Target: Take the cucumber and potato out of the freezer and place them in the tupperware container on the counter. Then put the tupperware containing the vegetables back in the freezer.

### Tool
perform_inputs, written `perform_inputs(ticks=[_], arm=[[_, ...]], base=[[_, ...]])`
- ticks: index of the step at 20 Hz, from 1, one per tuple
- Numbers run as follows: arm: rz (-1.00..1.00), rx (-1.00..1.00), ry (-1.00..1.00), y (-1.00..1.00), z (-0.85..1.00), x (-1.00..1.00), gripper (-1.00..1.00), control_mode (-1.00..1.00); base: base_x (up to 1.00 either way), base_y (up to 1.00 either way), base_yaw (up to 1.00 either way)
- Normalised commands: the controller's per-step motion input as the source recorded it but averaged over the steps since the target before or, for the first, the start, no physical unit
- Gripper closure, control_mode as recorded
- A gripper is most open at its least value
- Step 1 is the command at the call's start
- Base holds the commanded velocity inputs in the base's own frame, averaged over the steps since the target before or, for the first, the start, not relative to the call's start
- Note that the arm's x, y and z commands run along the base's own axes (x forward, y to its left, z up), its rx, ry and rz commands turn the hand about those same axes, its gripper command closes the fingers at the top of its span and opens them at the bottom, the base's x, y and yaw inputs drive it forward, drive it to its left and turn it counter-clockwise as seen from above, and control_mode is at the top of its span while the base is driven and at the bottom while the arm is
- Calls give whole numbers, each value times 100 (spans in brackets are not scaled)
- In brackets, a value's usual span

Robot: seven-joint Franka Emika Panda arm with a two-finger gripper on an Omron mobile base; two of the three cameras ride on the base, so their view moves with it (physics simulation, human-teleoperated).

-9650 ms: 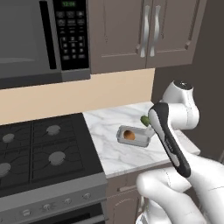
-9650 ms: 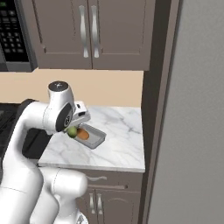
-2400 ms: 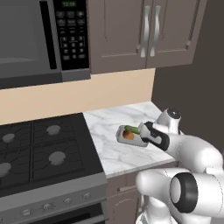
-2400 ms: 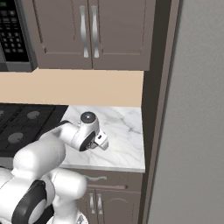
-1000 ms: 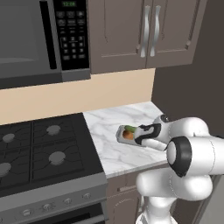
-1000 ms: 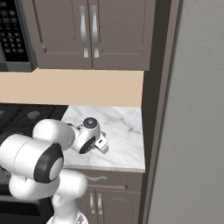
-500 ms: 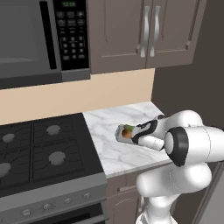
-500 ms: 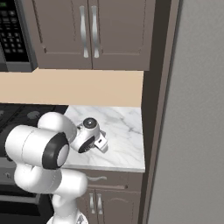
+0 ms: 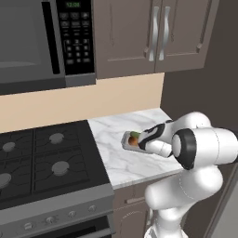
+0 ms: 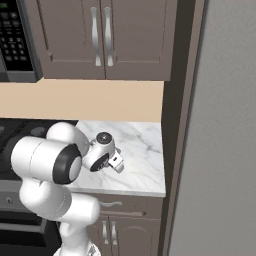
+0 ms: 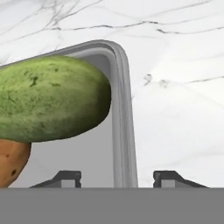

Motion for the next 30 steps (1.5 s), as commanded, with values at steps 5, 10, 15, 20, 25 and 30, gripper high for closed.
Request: perform_inputs(ticks=[5,10,15,20,25,30], arm=[[0,0,0,2,-19,-4,100,-100],[0,0,-2,4,-1,-25,100,-100],[0,0,-9,0,41,-45,100,-100],[0,0,-8,0,92,-65,100,-100],[-1,-2,1,0,95,-65,100,-100],[0,-7,1,0,70,-71,100,-100]], base=[[0,0,0],[0,0,0],[0,0,0],[0,0,0],[0,0,0],[0,0,0]])
